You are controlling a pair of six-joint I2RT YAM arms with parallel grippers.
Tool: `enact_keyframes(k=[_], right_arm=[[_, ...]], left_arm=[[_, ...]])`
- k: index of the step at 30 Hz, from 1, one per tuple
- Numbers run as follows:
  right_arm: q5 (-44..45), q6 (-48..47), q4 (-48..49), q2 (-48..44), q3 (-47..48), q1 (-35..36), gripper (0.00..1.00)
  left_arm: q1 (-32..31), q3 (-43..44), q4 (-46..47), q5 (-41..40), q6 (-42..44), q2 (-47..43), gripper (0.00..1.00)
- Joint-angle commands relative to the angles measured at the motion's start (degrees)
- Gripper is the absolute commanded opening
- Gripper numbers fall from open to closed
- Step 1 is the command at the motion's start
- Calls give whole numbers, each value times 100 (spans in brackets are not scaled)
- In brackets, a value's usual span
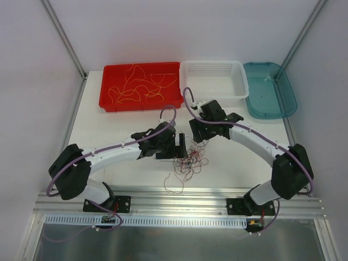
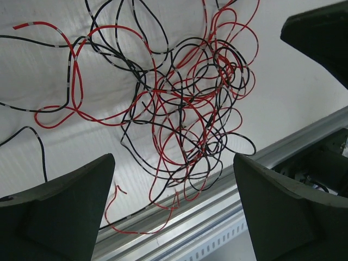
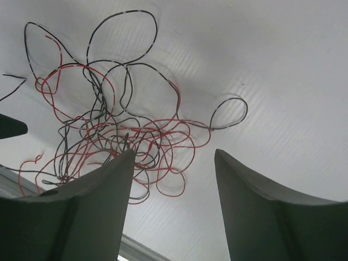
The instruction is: Untangle the cables
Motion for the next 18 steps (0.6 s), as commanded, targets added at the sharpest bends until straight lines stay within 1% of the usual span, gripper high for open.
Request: enact_keyframes(k=[1, 5, 10, 14, 15, 17, 18], right_arm=[[-494, -467, 311, 481, 363, -68, 63], [-713, -529, 680, 1079, 557, -67, 61], [-1021, -529, 883, 1799, 803, -76, 58], [-1092, -476, 997, 2107, 830, -67, 54], [-1092, -467, 1006, 2143, 830, -67, 50], [-1074, -467, 1032, 2161, 803, -76, 45], [-1066, -450, 1032, 2135, 786, -85, 39]], left_arm=[[-72, 132, -1, -209, -368, 248, 91], [-221, 122, 60, -209, -518, 441, 88], [-283, -53, 174, -209, -764, 609, 82], [-300, -115, 271, -209, -756, 775, 80], [-283, -98, 271, -209, -721, 837, 79], [-283, -80, 271, -209, -659, 916, 73], [-283, -71, 271, -209, -641, 995, 71]])
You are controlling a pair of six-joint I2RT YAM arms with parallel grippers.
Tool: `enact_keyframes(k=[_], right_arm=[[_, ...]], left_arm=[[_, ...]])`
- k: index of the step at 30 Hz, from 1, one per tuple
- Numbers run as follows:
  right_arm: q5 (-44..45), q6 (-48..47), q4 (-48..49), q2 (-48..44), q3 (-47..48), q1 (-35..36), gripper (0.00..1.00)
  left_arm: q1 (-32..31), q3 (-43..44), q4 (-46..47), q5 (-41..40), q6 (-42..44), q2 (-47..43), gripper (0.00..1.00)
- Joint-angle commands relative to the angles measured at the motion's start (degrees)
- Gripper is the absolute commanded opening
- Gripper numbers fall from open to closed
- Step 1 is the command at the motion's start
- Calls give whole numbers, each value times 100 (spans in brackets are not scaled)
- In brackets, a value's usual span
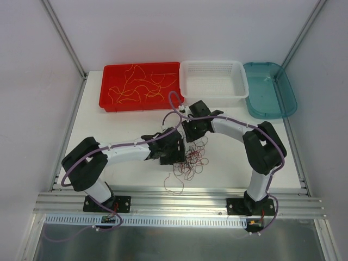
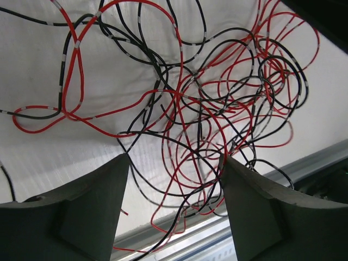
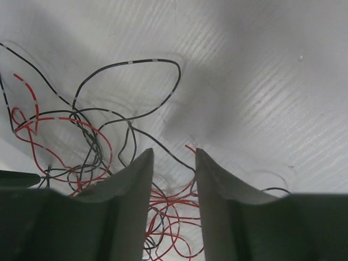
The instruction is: Untangle the cables
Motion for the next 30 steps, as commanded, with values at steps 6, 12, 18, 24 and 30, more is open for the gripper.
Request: enact_keyframes(k=[6, 12, 18, 24, 30], right_arm=[[25, -36, -123, -423, 176, -74, 12], [351, -19, -887, -1398, 342, -285, 1], [597, -10, -1775, -2498, 1105, -408, 1], [799, -1, -2241, -3315, 1827, -619, 1], [1167, 34, -2426, -3974, 2618, -988, 1]], left_arm=[[-40, -1, 90, -93, 168, 262, 53], [100, -54, 63, -58, 265, 314, 29], [258, -45, -86, -31, 441, 306, 13], [548, -80, -367, -84, 731, 166, 6], [1058, -378, -552, -93, 1012, -142, 6]])
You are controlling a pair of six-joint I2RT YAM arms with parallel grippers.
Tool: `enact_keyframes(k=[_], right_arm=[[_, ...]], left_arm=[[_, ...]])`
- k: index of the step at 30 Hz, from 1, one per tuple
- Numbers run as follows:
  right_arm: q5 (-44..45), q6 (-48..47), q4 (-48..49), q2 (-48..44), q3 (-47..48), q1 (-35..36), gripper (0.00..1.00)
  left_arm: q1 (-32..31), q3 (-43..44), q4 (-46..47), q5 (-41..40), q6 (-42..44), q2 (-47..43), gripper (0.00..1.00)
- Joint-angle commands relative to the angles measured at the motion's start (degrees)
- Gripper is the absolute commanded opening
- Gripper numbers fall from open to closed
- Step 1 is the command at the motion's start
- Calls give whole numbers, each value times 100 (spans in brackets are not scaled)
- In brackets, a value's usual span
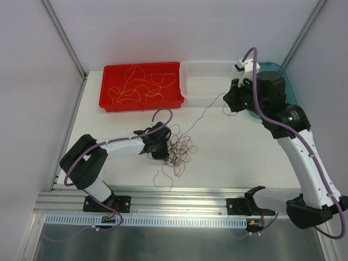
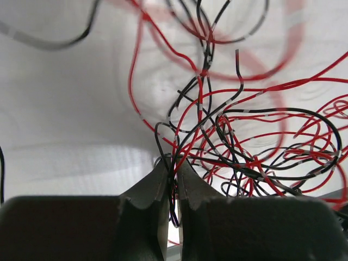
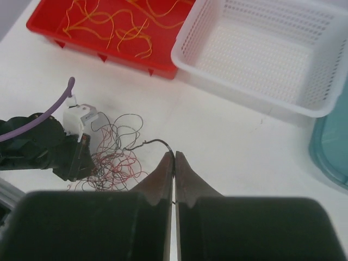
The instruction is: Untangle the cables
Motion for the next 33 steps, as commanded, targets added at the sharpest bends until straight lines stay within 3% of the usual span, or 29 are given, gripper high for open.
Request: enact_keyframes(k=[1, 11, 21, 29, 33], right_arm=[[501, 32, -264, -406, 527, -164, 1], [2119, -109, -238, -1250, 871, -700, 1], [2534, -197, -378, -1251, 1451, -876, 1], [2664, 418, -493, -1373, 178, -1078, 1], [2429, 418, -721, -1338, -252, -1193, 1]], left_arm=[[391, -263, -342, -97, 352, -348, 6], [1209, -641, -658, -299, 791, -892, 6], [1535, -554, -1159, -712, 1161, -1446, 10], [1736, -220, -1607, -1598, 1829, -2246, 16], [1808, -70, -1810, -1513, 2074, -2466, 11]])
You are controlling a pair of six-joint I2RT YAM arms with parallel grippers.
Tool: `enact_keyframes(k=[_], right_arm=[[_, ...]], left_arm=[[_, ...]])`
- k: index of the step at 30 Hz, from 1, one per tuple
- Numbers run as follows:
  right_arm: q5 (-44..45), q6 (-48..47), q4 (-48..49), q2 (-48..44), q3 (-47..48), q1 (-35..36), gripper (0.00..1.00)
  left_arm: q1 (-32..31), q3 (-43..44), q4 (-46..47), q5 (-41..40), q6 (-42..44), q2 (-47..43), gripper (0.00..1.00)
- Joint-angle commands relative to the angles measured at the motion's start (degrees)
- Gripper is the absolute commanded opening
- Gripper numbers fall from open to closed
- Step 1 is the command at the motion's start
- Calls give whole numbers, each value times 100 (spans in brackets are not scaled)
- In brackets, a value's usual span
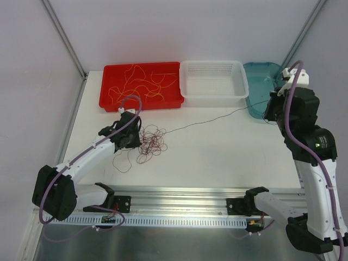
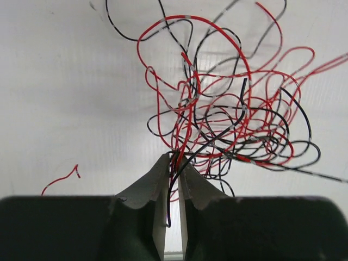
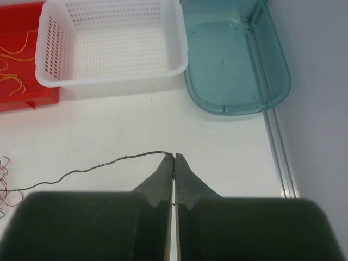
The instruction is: Untangle the cables
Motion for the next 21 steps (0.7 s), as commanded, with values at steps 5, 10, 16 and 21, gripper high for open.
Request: enact_keyframes(k=[5, 10, 16, 21], right_arm=[[-1316, 945, -4, 53, -1662, -85, 1], [-1610, 1545, 445, 228, -3481, -85, 1], [-1591, 1169, 463, 650, -3976, 72, 59], [-1916, 605, 1199, 597, -3810, 872, 78]], left_arm=[[48, 368, -203, 521, 934, -443, 8], [-57, 272, -26, 1445, 1347, -242, 8], [-416, 78, 114, 1709, 1576, 101, 8], [-734, 113, 211, 1701, 1708, 312, 8]])
